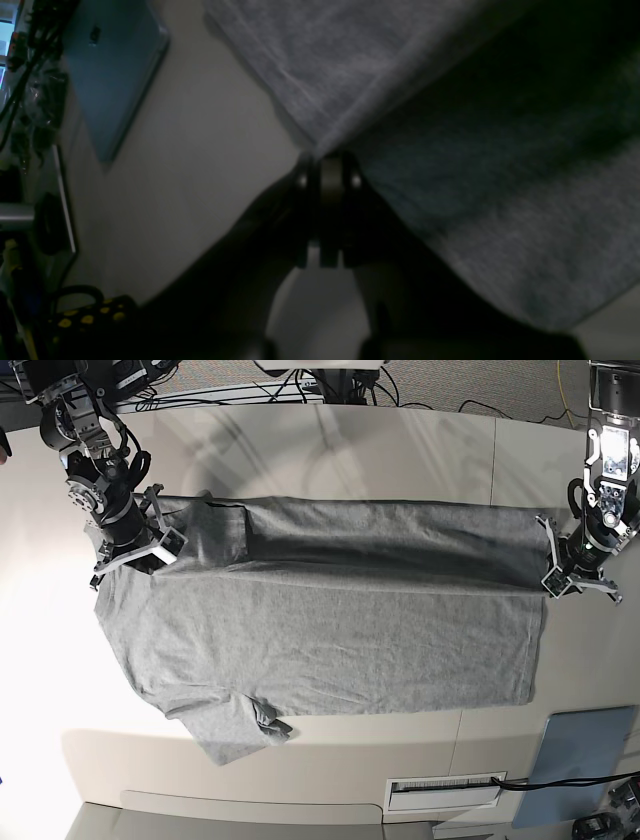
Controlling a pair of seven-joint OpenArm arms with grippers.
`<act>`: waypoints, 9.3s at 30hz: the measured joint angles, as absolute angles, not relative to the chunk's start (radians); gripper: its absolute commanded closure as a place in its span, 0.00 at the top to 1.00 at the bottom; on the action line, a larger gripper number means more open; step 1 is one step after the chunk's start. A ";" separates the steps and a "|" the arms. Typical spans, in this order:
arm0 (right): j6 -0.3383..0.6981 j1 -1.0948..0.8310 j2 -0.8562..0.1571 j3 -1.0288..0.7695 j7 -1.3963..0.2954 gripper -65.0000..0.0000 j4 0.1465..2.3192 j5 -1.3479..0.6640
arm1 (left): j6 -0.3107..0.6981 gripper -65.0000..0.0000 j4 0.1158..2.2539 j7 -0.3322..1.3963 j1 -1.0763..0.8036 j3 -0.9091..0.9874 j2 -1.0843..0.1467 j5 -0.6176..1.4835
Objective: Fold the T-shirt properly
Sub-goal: 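Lower the held shoulder edge onto the shirt body, folding it over, then release and regrasp the folded edge, dragging the shirt toward the robot, then move both grippers to the hem corners and pinch them, then lift the hem and fold it over toward the collar edge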
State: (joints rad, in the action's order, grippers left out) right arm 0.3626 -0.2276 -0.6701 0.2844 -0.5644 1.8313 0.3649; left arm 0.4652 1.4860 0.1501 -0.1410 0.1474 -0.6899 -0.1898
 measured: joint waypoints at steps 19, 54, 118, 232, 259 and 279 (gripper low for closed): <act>0.276 -0.228 -0.672 0.284 -0.699 0.35 1.831 0.270 | 0.449 0.35 1.486 0.339 -0.141 0.148 -0.696 0.045; 0.179 -0.509 -0.518 0.135 -0.661 0.00 1.795 0.214 | 0.469 0.00 1.436 0.225 -0.442 0.176 -0.564 0.485; -0.034 -0.392 -0.487 0.104 -0.653 0.45 2.013 0.189 | 0.423 0.62 1.166 0.574 0.159 0.273 -0.547 0.514; 0.358 -0.329 -0.481 -0.295 -1.048 0.00 1.970 -0.286 | 0.664 0.00 1.152 0.941 -0.059 0.442 -0.723 1.063; 0.320 -0.499 -0.393 -0.283 -0.908 0.00 1.924 -0.217 | 0.704 0.00 1.216 0.933 -0.237 0.546 -0.712 1.093; 0.551 -0.493 -0.395 -0.252 -0.897 0.00 1.889 -0.161 | 0.696 0.38 1.245 0.947 -0.238 0.546 -0.633 1.005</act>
